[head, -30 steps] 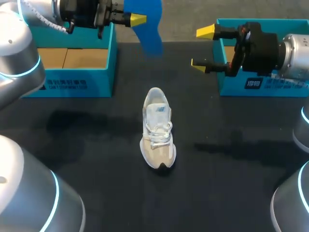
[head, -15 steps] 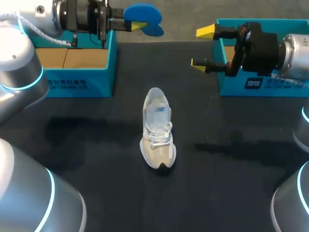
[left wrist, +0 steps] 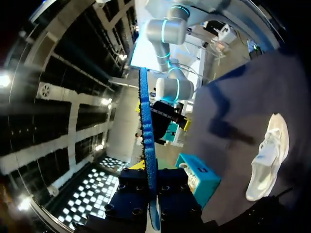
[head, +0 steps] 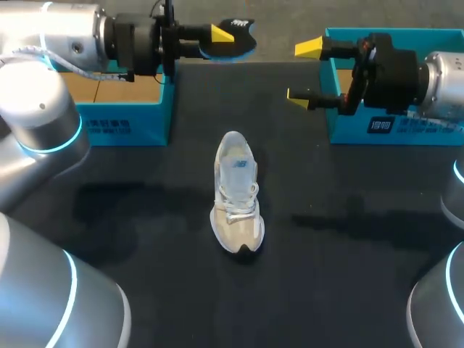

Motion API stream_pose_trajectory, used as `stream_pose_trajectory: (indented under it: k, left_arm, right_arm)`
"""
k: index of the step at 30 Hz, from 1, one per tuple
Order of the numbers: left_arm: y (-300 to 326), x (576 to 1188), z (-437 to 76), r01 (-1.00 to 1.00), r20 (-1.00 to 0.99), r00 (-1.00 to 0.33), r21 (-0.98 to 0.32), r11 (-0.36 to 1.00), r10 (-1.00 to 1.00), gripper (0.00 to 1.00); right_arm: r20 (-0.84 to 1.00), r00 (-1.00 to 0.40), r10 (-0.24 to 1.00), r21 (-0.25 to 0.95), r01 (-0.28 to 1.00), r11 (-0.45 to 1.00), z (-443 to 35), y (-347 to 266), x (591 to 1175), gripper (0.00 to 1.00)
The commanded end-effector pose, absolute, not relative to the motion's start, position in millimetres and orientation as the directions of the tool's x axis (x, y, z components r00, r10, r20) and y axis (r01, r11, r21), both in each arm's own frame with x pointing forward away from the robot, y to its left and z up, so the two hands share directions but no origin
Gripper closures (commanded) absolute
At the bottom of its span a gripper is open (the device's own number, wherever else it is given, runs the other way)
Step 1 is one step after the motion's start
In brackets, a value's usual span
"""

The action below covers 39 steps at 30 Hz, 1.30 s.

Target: Take the shoe out of the shoebox, open the shoe tongue, remove and reinsert the insole, then place the shoe into the shoebox

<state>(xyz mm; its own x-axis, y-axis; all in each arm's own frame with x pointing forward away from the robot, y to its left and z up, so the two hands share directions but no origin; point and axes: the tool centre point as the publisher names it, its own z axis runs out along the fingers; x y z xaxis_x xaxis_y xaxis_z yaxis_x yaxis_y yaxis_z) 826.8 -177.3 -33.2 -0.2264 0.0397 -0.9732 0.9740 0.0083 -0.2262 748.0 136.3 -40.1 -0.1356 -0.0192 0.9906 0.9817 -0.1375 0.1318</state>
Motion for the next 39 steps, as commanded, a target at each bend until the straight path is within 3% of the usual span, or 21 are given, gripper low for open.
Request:
stream_pose_trajectory:
  k: [1,19,26,39]
  left_arm:
    - [-174,823,-36,0.879,-0.880,0.473,0.467,0.100,-0.047,1.00]
    - [-173,827,-34,0.889,-0.894,0.447,0.440,0.127,-0.027,1.00]
    - [-170,826,-50,0.942,-0.942,0.325,0.315,0.113,-0.088,1.00]
    - [-174,821,-47,0.940,-0.940,0.335,0.329,0.091,-0.065,1.00]
  right_arm:
    - [0.991,-0.134,-0.017,0.131,0.982,-0.139,-40,139,749,0.00]
    - [0.991,-0.134,-0.017,0.131,0.982,-0.139,-40,139,749,0.00]
    - [0.991,-0.134,-0.017,0.131,0.982,-0.139,-40,139,749,0.00]
    - [0.991,-0.132,-0.005,0.130,0.983,-0.130,-40,141,751,0.00]
